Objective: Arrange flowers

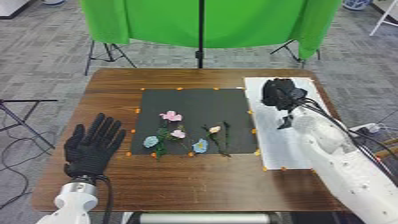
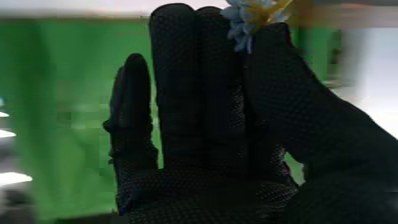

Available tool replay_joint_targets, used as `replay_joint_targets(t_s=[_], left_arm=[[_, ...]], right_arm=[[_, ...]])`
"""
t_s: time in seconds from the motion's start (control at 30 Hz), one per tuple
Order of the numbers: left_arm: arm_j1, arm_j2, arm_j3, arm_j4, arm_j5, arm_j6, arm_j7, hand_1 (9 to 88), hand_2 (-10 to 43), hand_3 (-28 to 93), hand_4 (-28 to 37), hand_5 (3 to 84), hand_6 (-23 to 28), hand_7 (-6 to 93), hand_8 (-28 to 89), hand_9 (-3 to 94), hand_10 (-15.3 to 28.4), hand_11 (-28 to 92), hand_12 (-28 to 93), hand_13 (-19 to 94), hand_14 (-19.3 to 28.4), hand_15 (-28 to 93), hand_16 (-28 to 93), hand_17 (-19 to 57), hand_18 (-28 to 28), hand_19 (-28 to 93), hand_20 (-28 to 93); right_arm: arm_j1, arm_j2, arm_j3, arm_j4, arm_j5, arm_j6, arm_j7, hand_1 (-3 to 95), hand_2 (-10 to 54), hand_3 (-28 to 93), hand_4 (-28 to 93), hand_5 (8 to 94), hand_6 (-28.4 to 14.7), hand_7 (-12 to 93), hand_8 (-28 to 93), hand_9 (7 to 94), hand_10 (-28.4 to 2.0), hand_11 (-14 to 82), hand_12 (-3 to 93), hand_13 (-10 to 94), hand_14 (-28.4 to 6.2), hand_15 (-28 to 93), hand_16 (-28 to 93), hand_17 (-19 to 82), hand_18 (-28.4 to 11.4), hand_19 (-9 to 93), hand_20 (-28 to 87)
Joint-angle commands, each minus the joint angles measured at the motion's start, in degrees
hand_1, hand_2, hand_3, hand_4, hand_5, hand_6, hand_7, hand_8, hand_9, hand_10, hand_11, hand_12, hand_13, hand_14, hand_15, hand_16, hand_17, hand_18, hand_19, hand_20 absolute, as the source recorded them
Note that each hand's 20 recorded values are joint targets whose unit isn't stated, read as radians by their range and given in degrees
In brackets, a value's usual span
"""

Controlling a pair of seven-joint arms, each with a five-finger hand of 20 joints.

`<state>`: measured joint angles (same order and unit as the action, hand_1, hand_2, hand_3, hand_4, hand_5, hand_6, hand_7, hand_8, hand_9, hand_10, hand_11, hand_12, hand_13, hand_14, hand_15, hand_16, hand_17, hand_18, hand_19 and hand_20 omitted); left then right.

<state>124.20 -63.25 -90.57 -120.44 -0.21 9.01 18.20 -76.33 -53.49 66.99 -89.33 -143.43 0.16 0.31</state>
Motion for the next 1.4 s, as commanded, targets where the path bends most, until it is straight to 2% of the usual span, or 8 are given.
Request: replay_joint_targets(t_s=[0.03,0.13,0.3,0.4,0.53,0.77,1.13,1.4], left_arm=[[-0.9,-0.17,0.49,0.82,-0.5,0.03,-1.22,28.3,11.5,79,-28.3,45.5,10.3,10.9,-9,37.9,15.8,20,10,26,16.4,33,-7,-8.0,13.3,33,11],[-2.0,0.02,0.95,1.24,-2.81,-0.11,-0.88,28.3,11.6,79,-28.3,45.5,10.3,10.9,-9,37.9,15.8,20,10,27,16.3,33,-7,-8.0,13.3,33,11],[-2.8,0.36,1.3,1.3,-1.89,-0.43,-0.94,28.3,11.6,79,-28.3,45.5,10.3,10.9,-9,38.1,15.7,20,10,27,16.3,33,-7,-8.0,13.3,33,11],[-3.1,0.58,1.32,1.52,2.61,1.02,-0.53,28.3,11.6,79,-28.3,45.5,10.2,11.0,-9,38.1,15.7,20,10,27,16.3,33,-7,-8.0,13.3,33,11],[-3.0,0.8,0.99,1.38,5.34,1.7,0.01,28.3,11.6,79,-28.3,45.5,10.3,11.1,-9,38.0,15.6,20,10,27,16.3,33,-7,-8.0,13.2,33,11],[-2.9,1.17,0.64,1.01,7.35,3.46,1.05,28.3,11.6,79,-28.3,45.6,10.3,11.1,-9,38.0,15.7,20,10,26,16.2,33,-7,-8.0,13.2,33,11],[-4.2,1.69,0.8,1.4,8.89,3.19,2.14,28.4,11.7,79,-28.3,45.5,10.4,11.1,-9,37.8,15.6,20,10,26,16.3,33,-7,-8.1,13.3,33,11],[-5.5,2.36,-0.65,2.21,10.25,2.39,2.68,28.3,11.6,79,-28.3,45.4,10.3,11.1,-9,37.6,15.6,20,10,26,16.3,33,-7,-8.1,13.3,33,11]], right_arm=[[-6.1,-1.5,-2.1,-5.1,-1.2,-0.5,-2.1,53.5,-7.0,73,-28,73.4,1.8,33,-7,81.8,-9.4,14.2,28.7,69,-6.0,36,32,28,-18.5,75,33],[-7.2,-1.4,-2.5,-5.9,-1.4,-2.0,-3.0,54.5,-7.4,73,-28,73.1,2.1,32,-8,82.3,-9.3,11.6,29.9,69,-5.7,35,33,28,-18.5,75,33],[-9.0,-1.0,-2.4,-8.4,-0.7,-1.6,-2.6,54.8,-7.9,73,-28,72.4,2.2,30,-8,82.0,-9.1,10.4,29.8,69,-5.5,34,34,28,-18.5,75,33],[-10.0,-1.0,-2.2,-9.5,-1.6,-2.3,-2.6,54.0,-8.5,73,-28,71.3,2.1,30,-8,80.9,-9.2,10.7,29.3,69,-5.5,34,34,28,-18.6,74,33],[-11.1,-1.1,-1.7,-10.7,-1.1,-3.6,-1.7,50.6,-9.5,76,-28,67.3,2.0,24,-8,75.3,-10.2,14.8,23.4,66,-5.9,36,32,27,-18.6,74,31],[-12.1,-0.7,-0.9,-13.5,-0.2,-5.1,-0.1,43.8,-9.5,83,-28,54.8,1.0,17,-15,65.4,-12.1,16.8,14.6,63,-8.0,43,23,26,-19.4,75,30],[-10.3,-2.2,0.8,-14.9,-1.3,-5.8,5.5,37.6,-9.5,83,-28,52.2,0.1,16,-14,62.6,-12.3,16.0,14.3,62,-9.5,46,19,26,-20.1,75,30],[-21.6,-9.6,15.3,-23.6,24.3,-5.8,9.8,26.2,-7.4,83,-28,48.2,-2.5,13,-12,55.0,-15.7,12.2,13.6,54,-12.9,40,15,23,-20.0,67,26]])
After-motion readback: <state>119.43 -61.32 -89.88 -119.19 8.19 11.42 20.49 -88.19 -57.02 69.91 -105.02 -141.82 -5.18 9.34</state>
